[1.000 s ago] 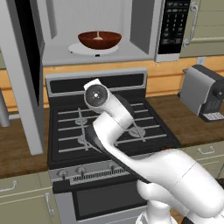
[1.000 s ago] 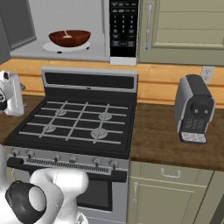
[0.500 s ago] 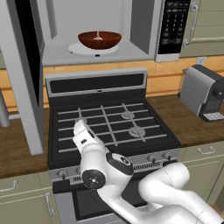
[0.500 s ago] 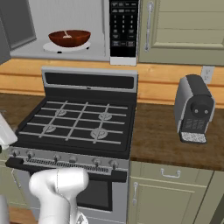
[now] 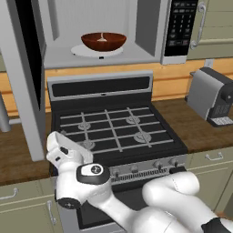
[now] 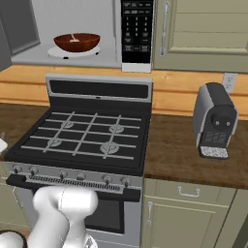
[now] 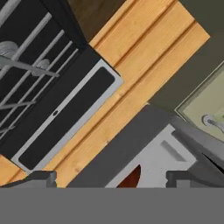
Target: Pick the garlic from the sink and place it in the bowl. Then pick the bowl and place it in the microwave. Then close the microwave door and press the start button.
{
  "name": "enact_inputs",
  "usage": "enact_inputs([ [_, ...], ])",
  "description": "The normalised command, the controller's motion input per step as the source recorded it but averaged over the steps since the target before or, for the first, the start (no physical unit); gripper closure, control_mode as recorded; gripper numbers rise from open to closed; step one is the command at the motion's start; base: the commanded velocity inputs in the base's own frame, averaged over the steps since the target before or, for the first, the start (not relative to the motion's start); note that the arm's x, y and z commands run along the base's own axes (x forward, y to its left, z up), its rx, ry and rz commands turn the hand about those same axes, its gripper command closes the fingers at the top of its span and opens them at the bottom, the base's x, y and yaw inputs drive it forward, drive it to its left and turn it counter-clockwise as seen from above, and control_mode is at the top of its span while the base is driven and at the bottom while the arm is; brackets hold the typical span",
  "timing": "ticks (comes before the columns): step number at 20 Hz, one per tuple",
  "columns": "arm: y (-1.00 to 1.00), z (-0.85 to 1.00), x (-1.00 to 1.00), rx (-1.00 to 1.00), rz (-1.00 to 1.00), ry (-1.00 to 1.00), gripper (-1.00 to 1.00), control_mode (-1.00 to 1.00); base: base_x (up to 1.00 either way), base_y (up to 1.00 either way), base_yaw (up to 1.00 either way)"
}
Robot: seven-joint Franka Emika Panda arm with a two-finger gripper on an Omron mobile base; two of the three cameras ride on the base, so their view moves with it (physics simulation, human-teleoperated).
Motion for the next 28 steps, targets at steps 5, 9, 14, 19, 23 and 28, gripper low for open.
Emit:
enact_inputs([
  [5,1.0,0.13,-0.42,-0.05,-0.14,-0.11,-1.0,-1.0,0.0,0.0,0.0],
  [9,1.0,0.1,-0.8,0.0,-0.18,-0.1,-1.0,-1.0,0.0,0.0,0.0],
  [14,0.77,0.31,-0.48,0.02,-0.21,-0.03,-1.0,-1.0,0.0,0.0,0.0],
  [19,0.12,0.52,-0.04,0.07,-0.2,-0.01,-1.0,-1.0,0.0,0.0,0.0],
  [23,-0.3,0.48,-0.11,0.09,-0.13,-0.1,-1.0,-1.0,0.0,0.0,0.0],
  [28,-0.43,0.37,-0.02,0.07,-0.05,-0.11,-1.0,-1.0,0.0,0.0,0.0],
])
